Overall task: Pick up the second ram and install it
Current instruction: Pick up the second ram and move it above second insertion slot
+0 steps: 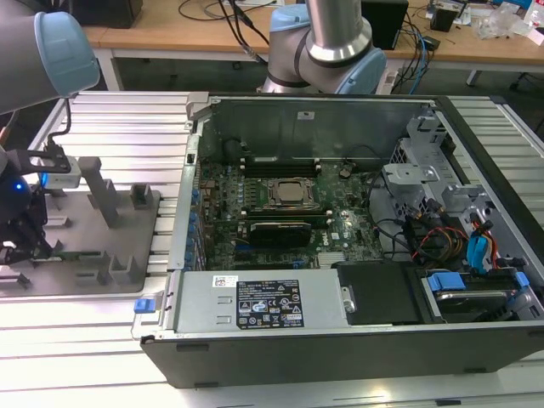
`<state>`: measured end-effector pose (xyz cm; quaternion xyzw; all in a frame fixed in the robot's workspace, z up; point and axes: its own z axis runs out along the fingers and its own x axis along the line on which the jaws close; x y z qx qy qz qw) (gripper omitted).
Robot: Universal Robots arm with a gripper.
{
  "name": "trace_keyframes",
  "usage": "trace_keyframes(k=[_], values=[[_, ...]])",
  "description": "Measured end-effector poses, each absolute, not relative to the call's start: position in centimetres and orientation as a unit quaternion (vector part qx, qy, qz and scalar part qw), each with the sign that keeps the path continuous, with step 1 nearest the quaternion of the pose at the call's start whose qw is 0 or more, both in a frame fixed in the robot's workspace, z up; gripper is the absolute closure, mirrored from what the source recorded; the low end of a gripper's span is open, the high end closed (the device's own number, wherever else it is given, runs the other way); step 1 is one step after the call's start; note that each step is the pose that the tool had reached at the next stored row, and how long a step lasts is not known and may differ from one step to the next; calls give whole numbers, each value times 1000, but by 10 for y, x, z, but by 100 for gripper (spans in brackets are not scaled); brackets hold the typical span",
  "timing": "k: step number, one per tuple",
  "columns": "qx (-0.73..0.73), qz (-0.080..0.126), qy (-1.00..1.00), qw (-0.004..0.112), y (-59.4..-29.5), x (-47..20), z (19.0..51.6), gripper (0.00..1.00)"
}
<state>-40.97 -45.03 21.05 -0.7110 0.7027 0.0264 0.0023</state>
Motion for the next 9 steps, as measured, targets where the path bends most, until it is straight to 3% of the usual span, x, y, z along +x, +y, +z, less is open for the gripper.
trace_keyframes(k=[9], values=[[-711, 26, 703, 2, -450, -410, 220, 91]])
